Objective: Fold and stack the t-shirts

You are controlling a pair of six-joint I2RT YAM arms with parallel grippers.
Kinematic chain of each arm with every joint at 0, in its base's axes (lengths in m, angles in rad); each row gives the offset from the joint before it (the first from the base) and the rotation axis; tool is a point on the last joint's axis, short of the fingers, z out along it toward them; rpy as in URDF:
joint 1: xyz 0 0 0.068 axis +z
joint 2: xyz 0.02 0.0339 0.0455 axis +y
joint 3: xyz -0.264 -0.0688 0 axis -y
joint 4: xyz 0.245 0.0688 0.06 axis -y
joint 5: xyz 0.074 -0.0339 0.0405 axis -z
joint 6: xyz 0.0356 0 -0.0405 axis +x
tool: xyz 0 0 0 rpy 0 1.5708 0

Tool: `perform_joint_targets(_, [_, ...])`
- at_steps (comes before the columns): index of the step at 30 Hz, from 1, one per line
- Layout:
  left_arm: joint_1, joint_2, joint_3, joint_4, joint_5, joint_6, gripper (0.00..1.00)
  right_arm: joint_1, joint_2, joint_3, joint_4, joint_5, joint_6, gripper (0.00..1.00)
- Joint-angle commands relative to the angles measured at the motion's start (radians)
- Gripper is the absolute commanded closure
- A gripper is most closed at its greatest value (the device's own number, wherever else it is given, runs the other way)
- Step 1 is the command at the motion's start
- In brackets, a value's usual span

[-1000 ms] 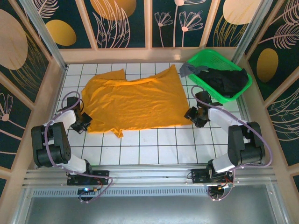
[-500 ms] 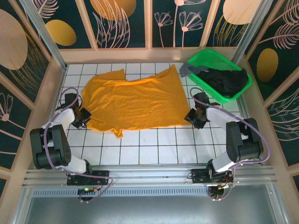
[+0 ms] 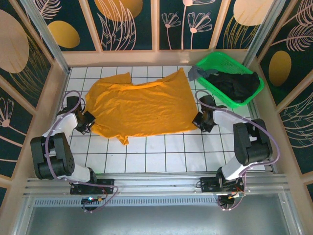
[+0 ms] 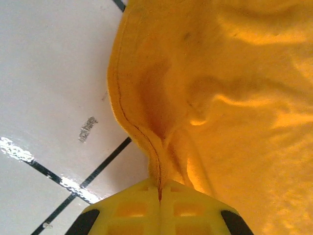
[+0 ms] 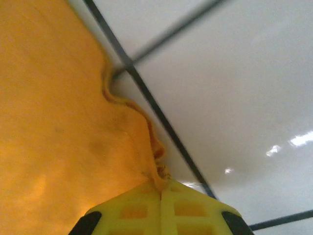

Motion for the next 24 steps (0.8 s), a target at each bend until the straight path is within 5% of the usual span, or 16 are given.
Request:
perform_joint_targets(1, [-0.004,-0.05,0.102,-0.02,0.025,-0.04,1.0,0.007,0.004,0.17,0.015,0.044,-0.056,1.0])
perform_joint_targets(13, [-0.004,-0.059,0.671,0.002,-0.016,-0.286,1.0,-0.032,0.062,0.866,-0.023,0.034,-0.156,1.0])
perform_joint_targets(24, [-0.004,-0.31,0.858,-0.076,-0.219,-0.282,1.0,-0.032,-0.431,0.606,0.236,0.017,-0.186,1.0])
